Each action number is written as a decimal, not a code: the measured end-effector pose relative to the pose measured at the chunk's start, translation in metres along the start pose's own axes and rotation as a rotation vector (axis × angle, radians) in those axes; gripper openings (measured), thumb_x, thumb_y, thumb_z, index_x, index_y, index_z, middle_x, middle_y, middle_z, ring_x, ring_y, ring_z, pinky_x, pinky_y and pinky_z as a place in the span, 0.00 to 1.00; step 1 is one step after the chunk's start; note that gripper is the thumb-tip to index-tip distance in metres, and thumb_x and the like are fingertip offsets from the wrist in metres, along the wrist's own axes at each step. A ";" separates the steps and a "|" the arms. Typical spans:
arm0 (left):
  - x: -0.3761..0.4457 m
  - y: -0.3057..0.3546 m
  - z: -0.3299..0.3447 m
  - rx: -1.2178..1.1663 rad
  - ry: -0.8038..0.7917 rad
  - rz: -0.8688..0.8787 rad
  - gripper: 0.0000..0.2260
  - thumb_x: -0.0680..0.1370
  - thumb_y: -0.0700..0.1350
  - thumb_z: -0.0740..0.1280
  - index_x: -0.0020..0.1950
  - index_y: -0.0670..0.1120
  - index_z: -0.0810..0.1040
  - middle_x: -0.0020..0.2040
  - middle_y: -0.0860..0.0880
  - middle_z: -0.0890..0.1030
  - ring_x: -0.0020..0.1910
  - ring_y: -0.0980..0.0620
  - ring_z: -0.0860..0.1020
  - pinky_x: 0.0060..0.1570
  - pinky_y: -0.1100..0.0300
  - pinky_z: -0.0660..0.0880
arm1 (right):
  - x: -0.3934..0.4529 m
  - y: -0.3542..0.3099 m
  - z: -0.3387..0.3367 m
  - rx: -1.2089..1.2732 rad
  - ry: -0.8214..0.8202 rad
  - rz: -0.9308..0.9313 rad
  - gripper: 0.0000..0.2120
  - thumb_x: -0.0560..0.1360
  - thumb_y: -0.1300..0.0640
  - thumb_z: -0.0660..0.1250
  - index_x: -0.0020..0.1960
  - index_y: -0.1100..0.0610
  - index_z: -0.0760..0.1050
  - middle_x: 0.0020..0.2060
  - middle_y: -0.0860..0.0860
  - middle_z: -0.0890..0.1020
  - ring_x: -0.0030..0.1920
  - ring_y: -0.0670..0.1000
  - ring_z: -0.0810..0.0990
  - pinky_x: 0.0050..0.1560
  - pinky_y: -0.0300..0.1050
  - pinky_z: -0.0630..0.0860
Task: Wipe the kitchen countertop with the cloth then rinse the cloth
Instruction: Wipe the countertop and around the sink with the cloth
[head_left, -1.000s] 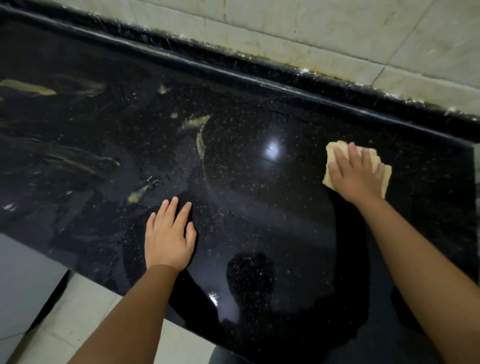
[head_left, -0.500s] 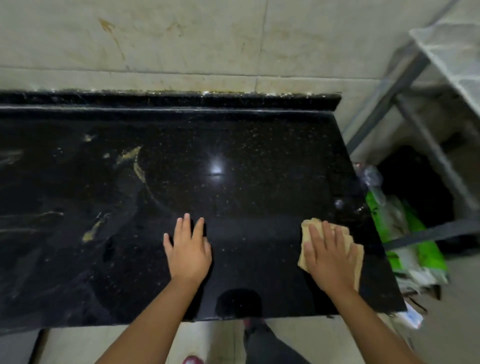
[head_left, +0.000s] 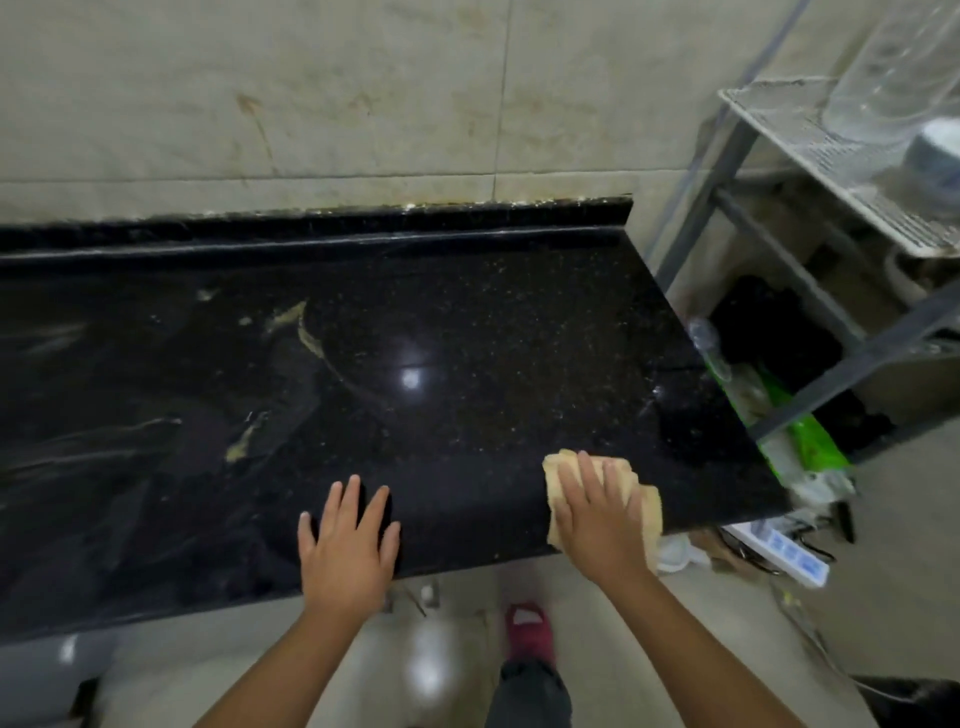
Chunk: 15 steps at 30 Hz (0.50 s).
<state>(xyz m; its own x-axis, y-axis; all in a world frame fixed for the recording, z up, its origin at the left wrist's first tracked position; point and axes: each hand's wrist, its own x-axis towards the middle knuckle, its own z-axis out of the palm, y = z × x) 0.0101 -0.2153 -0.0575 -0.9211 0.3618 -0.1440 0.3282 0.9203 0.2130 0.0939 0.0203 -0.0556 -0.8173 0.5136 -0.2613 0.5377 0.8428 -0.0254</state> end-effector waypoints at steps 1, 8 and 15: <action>-0.003 -0.013 -0.001 -0.018 0.047 -0.045 0.17 0.77 0.50 0.60 0.62 0.46 0.77 0.65 0.40 0.74 0.67 0.40 0.69 0.61 0.36 0.64 | 0.008 -0.016 -0.008 -0.026 -0.024 -0.077 0.41 0.70 0.43 0.23 0.72 0.49 0.61 0.74 0.52 0.61 0.73 0.58 0.59 0.67 0.64 0.60; -0.038 -0.078 -0.001 -0.078 0.139 -0.222 0.19 0.77 0.46 0.63 0.68 0.45 0.71 0.71 0.41 0.65 0.73 0.41 0.58 0.68 0.39 0.51 | 0.031 -0.138 -0.006 0.067 -0.211 -0.374 0.22 0.82 0.48 0.42 0.75 0.44 0.45 0.76 0.45 0.41 0.75 0.55 0.37 0.70 0.64 0.35; -0.047 -0.123 0.001 -0.059 0.148 -0.304 0.18 0.79 0.49 0.59 0.68 0.46 0.70 0.71 0.40 0.66 0.72 0.41 0.59 0.67 0.37 0.54 | -0.040 -0.134 0.039 0.011 -0.074 -0.507 0.25 0.80 0.45 0.35 0.63 0.44 0.69 0.61 0.46 0.78 0.61 0.53 0.78 0.65 0.55 0.59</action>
<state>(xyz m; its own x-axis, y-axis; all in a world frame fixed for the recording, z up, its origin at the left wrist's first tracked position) 0.0135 -0.3459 -0.0781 -0.9967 0.0428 -0.0689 0.0252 0.9710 0.2379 0.0625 -0.1190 -0.0797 -0.9593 0.0278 -0.2810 0.0801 0.9810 -0.1766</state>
